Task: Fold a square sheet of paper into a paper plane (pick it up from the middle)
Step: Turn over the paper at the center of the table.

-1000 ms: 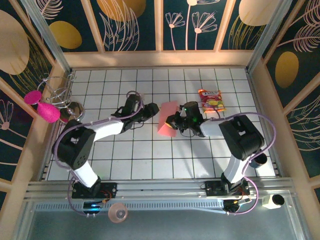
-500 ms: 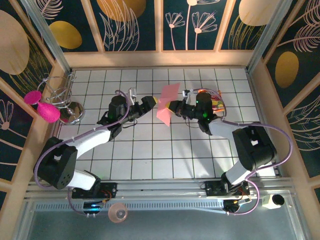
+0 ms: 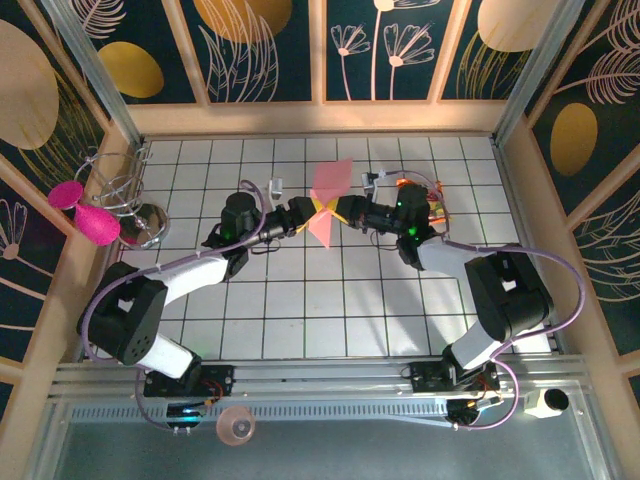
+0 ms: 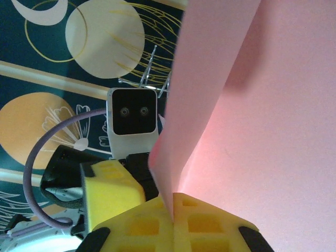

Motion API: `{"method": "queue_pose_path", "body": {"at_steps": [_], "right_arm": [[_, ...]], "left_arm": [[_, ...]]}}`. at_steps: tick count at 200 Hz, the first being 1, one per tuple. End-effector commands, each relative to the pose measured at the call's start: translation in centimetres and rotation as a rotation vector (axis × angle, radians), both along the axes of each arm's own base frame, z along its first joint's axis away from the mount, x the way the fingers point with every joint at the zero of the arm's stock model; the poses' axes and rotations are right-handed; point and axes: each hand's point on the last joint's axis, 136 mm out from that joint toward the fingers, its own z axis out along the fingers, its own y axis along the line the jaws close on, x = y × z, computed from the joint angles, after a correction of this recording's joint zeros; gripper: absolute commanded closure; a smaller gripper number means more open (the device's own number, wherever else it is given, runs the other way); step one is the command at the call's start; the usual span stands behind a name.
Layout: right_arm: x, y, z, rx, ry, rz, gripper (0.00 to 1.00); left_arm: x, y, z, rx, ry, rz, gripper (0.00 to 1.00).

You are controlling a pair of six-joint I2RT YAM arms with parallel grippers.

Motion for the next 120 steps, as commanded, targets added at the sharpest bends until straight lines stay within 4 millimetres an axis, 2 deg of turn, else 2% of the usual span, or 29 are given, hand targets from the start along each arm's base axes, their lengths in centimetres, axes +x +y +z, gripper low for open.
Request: {"method": "queue_pose_path", "body": {"at_steps": [1,65,120], "right_arm": [[-0.3,0.2,0.7,0.027,-0.029,0.028,0.97],[0.1,-0.2,-0.5,-0.016,0.000,0.004,0.94],[0.5,-0.6,-1.2,-0.034,0.020,-0.012,0.91]], "left_arm": [[-0.5,-0.7,2.0,-0.056,-0.062,-0.046,0.42],[-0.3,-0.8,2.2,-0.051,-0.059,-0.042,0.68],[-0.1,-0.7,2.1,-0.041,-0.056,-0.038,0.80]]}}
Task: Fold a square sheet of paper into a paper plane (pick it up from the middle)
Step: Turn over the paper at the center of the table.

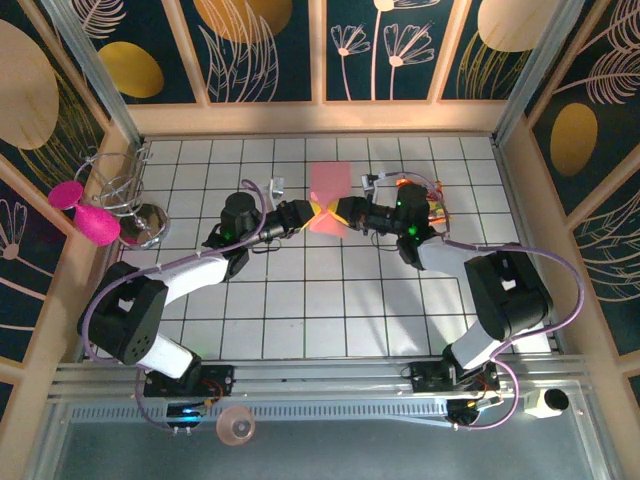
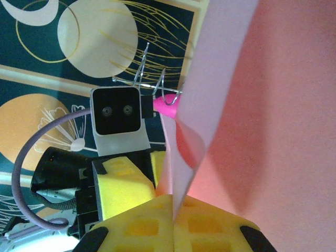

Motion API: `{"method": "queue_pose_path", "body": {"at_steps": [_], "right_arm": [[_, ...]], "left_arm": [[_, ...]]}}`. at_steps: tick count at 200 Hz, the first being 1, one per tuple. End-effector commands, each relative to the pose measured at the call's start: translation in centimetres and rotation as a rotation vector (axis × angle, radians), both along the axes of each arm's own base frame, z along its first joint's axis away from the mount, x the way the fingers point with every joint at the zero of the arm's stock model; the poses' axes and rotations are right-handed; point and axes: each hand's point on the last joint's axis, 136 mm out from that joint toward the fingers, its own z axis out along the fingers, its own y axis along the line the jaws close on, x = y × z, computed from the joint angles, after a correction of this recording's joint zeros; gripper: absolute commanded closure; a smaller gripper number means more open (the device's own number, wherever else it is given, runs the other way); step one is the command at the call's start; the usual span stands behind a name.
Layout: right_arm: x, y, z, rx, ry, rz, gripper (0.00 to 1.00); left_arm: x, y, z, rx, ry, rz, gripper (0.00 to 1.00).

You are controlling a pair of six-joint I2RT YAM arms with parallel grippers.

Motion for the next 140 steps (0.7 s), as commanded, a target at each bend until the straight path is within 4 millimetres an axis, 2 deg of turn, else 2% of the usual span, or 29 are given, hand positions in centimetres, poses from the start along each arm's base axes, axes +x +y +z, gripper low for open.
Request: {"method": "queue_pose_path", "body": {"at_steps": [1,53,82,111,140], "right_arm": [[0.3,-0.3,-0.2,-0.014,-0.018,-0.008,0.91],[0.5,-0.7,-0.8,-0.066,-0.016,-0.031,0.86],[0.7,-1.1,-1.2,-0.101,-0.011,-0.048,0.81],[1.3,-2.7,-1.5,-0.150,-0.018,-0.112,0.73],[2.5,-5.5,-1.6,-0.249,-0.042,-0.224,0.68]], "left_arm": [[0.2,-0.5,1.6,-0.020,-0.053,-0.016,0.80],[0.4,-0.5,1.0,0.000,-0.045,-0.014,0.93],[0.6,-0.6,0.3,0.021,-0.037,-0.013,0.95],[1.0,-0.2,-0.7,0.094,-0.034,0.009,0.96],[1.5,1.0,-3.2,0.263,-0.016,0.052,0.96]]}}
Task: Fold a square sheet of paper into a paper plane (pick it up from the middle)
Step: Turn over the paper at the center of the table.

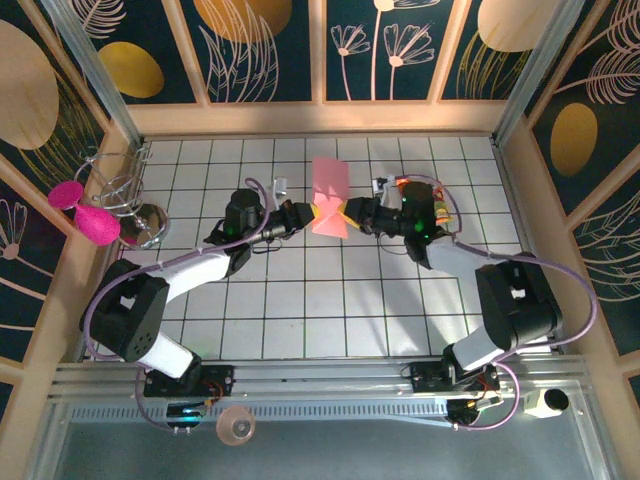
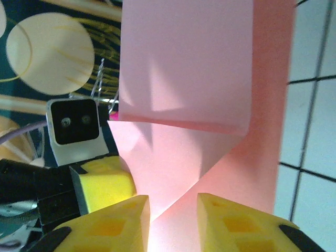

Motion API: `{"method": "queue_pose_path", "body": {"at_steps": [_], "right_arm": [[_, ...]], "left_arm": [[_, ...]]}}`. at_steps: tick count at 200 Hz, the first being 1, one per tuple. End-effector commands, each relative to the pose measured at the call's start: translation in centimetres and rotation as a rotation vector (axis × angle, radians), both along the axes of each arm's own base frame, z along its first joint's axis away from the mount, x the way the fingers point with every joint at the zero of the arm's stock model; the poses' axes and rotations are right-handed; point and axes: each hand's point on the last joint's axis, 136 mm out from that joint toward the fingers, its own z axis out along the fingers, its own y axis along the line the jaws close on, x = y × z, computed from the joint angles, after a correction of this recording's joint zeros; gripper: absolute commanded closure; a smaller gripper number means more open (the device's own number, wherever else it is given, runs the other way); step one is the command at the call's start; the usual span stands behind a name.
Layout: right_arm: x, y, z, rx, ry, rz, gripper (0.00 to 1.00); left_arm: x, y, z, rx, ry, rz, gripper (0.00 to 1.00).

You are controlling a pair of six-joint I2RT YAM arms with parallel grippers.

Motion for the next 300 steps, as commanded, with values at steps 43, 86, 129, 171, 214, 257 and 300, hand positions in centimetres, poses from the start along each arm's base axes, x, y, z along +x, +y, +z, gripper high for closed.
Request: {"method": "queue_pose_path", "body": {"at_steps": [43,86,129,171,214,257,300], "right_arm": [[2.4,-5.5,0.4,-0.273,-0.092,-0.249,0.68],[2.7,-6.6,-0.5,-0.322,-0.073,-0.303,0.68],[3.0,-7.7,-1.5,-0.349,-0.036,-0.353,0.68],[2.9,-9.3,-2.8,-0.364,0.015,-0.407,0.69],[2.7,-12.5,-4.6,-0.399,0.094,-0.523,0.69],[2.6,-13.4,-4.7,-0.342,0.111,-0.542,0.69],[2.9,-12.7,-5.1,-0.342,0.121,-0.505,0.69]], "left_arm": [[1.9,6.1,-5.0,0.609,0.012,0.160,0.96],[3.3,11.5,-3.8,0.981,-0.022,0.321,0.96],[3.7,12.5,-4.5,1.355,-0.049,0.409,0.96],[4.4,9.1,-8.0,1.549,-0.069,0.371,0.97],[3.9,1.9,-13.2,1.342,-0.004,0.190,0.94],[2.4,-3.6,-17.3,1.084,0.108,0.033,0.85],[1.9,-6.5,-14.4,0.840,0.086,-0.042,0.60]]}}
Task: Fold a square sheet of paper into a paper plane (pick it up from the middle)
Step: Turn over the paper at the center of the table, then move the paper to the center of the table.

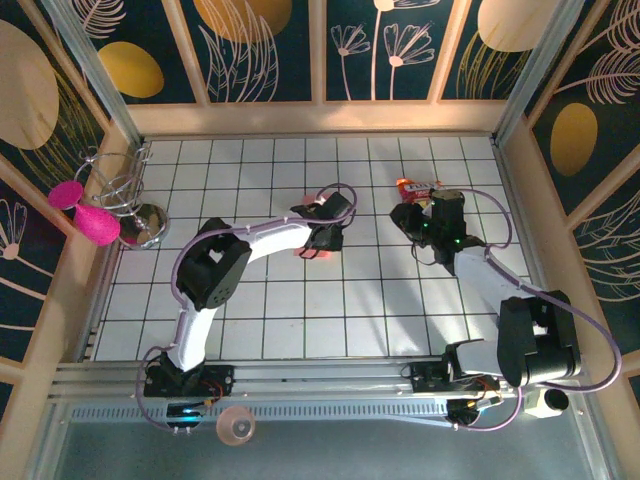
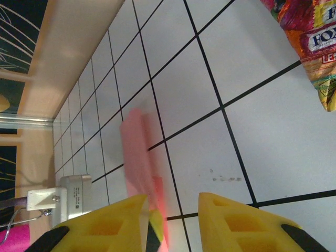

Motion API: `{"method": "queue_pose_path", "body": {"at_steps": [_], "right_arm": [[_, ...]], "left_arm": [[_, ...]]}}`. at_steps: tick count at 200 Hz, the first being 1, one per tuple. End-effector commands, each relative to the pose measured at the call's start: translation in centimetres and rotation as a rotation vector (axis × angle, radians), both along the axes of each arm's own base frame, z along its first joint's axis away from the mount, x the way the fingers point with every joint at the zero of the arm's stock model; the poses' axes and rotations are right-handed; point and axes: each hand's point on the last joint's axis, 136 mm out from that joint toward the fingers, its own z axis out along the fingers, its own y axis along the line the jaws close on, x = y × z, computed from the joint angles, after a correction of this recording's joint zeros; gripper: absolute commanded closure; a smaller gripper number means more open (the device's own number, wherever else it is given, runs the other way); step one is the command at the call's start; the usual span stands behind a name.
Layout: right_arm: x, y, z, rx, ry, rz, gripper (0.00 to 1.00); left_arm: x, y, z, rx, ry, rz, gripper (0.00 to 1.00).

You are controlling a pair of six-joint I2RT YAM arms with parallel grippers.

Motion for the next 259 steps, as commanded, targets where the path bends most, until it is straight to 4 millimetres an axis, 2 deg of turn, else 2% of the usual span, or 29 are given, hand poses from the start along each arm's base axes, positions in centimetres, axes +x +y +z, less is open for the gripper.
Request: {"method": "queue_pose_path", "body": {"at_steps": [1,20,43,57,71,82,90,92,96,100,110,128,144,147,169,205,230,259], "right_arm": [[0.5,0.5,0.6,0.026,-0.015,0.018,0.69],[0.7,1.5,0.2,0.018,-0.004,0.051,0.68],[0.9,3.9,-0.4,-0.006,0.012,0.120,0.68],[1.0,5.8,-1.2,-0.020,0.037,0.170,0.68],[0.9,8.3,-2.1,-0.016,0.061,0.235,0.69],[0.8,10.3,-2.8,-0.008,0.080,0.283,0.70],[0.6,11.8,-3.4,-0.004,0.097,0.318,0.71],[0.6,12.2,-3.6,-0.004,0.101,0.328,0.71],[0.6,12.8,-3.9,-0.003,0.109,0.342,0.72],[0.6,13.5,-4.1,-0.001,0.118,0.357,0.72],[0.5,15.1,-5.1,-0.002,0.144,0.395,0.75],[0.4,17.0,-6.6,-0.020,0.186,0.428,0.76],[0.8,17.6,-7.9,-0.034,0.214,0.439,0.77],[0.4,18.2,-8.0,-0.037,0.219,0.454,0.77],[0.2,18.3,-9.9,-0.064,0.271,0.456,0.77],[-0.8,17.2,-12.7,-0.130,0.339,0.461,0.77],[-2.6,16.3,-14.6,-0.172,0.390,0.504,0.78],[-5.1,15.0,-15.5,-0.197,0.416,0.559,0.78]], "left_arm": [[-0.4,-2.9,2.8,-0.227,0.019,-0.054,0.60],[-0.5,-3.3,4.5,-0.340,0.014,-0.065,0.52],[-0.2,-2.3,6.8,-0.489,-0.003,-0.051,0.47],[0.3,-0.7,8.1,-0.562,-0.030,-0.007,0.43],[0.6,1.5,8.5,-0.592,-0.051,0.047,0.40],[0.8,3.2,8.5,-0.598,-0.064,0.094,0.38],[0.8,4.6,7.5,-0.583,-0.054,0.135,0.37],[0.8,4.9,8.6,-0.598,-0.074,0.139,0.37],[1.1,5.4,8.8,-0.602,-0.084,0.154,0.37],[0.7,6.2,8.0,-0.590,-0.070,0.173,0.37],[0.5,7.5,7.4,-0.586,-0.065,0.211,0.36],[0.0,9.0,6.5,-0.597,-0.049,0.262,0.35],[-0.4,9.4,6.1,-0.617,-0.033,0.278,0.35],[-0.5,9.5,6.0,-0.620,-0.029,0.281,0.35],[-1.0,9.2,5.2,-0.632,0.011,0.281,0.35],[-1.4,8.8,4.0,-0.601,0.063,0.248,0.38],[-1.8,8.9,3.4,-0.533,0.090,0.207,0.39],[-3.0,8.9,2.9,-0.530,0.129,0.180,0.42]]}}
